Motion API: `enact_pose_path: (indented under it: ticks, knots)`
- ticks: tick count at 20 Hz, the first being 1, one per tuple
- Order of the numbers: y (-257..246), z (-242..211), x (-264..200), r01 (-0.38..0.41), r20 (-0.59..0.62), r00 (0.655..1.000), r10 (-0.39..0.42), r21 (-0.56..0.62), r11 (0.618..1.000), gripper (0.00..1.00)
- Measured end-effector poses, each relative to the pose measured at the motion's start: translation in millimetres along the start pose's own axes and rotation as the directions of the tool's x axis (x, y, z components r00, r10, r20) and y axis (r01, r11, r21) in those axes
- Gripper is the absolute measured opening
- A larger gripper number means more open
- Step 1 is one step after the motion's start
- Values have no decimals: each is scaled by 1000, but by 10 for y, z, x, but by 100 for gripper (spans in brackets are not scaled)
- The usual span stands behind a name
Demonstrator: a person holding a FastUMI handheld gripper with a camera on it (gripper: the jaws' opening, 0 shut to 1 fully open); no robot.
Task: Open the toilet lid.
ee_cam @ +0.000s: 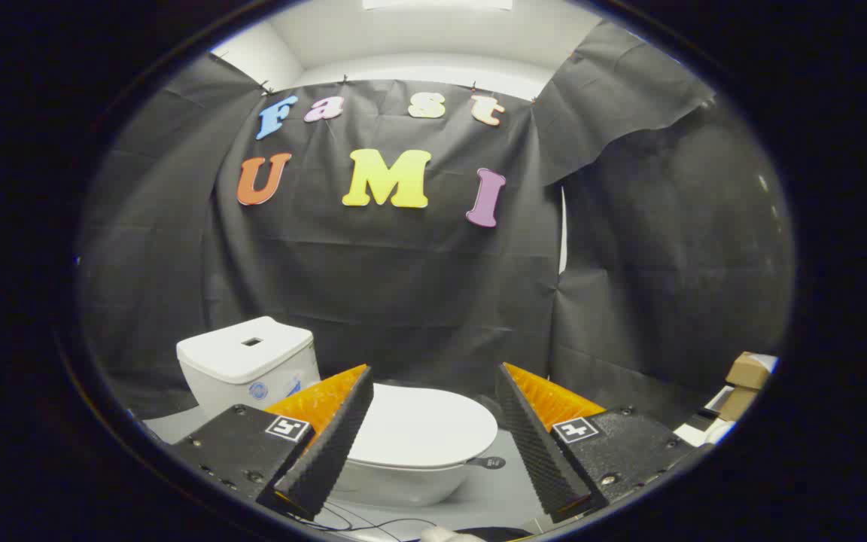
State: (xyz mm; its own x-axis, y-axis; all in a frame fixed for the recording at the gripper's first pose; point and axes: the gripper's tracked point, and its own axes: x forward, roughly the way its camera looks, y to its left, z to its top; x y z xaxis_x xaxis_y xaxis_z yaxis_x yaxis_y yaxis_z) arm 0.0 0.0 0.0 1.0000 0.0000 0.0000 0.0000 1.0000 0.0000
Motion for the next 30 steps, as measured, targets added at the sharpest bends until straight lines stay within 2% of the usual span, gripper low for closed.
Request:
enact_pose_path:
  ticks: [7,19,24,28,30]
  knots:
    - [-72,-78,27,11,-18,1000,-10,68,998,100]
    - [3,-161,136,-14,-24,1000,15,41,999,100]
    - [86,-88,469,-62,-18,998,63,31,998,100]
    - [24,-9,916,-106,-10,994,107,39,994,100]
    - [-38,-113,1161,-129,-44,990,133,72,989,100]
